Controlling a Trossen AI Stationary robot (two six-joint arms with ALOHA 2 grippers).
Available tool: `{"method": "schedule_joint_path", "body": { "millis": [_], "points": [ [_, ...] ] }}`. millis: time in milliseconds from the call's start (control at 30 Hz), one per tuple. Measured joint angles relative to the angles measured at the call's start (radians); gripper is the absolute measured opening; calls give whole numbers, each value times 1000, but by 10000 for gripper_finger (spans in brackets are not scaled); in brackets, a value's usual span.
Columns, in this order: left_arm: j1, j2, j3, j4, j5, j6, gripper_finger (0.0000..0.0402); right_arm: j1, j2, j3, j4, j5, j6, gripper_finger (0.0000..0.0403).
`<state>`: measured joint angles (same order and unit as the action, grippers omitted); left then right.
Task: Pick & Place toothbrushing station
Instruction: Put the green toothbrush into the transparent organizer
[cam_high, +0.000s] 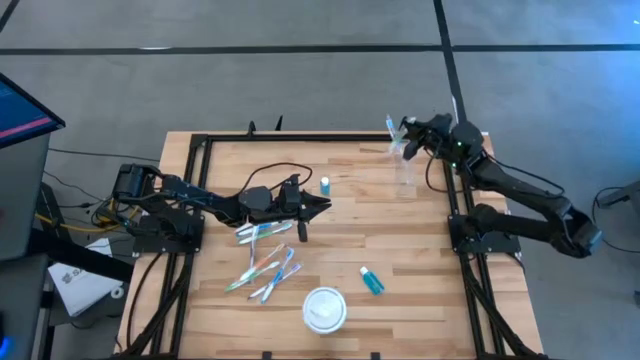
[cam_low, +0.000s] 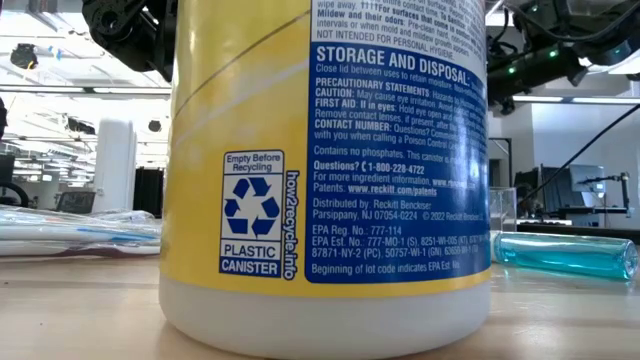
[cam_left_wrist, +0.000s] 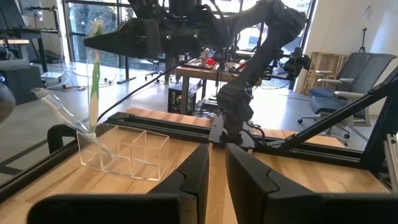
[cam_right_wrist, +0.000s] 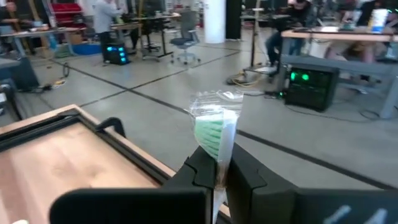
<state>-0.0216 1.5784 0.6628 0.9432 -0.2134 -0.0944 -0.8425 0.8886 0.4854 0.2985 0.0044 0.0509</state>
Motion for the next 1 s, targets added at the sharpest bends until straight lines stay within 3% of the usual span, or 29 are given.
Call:
{"method": "schedule_joint_path", "body": {
  "millis": [733, 1000],
  "points": [
    [0, 1, 0, 0, -4, 0, 48, -153, 2, 1, -95, -4, -10, 7],
    [0, 1, 0, 0, -4, 0, 48, -156, 99, 2, -72, -3, -26, 10]
  ]
}}
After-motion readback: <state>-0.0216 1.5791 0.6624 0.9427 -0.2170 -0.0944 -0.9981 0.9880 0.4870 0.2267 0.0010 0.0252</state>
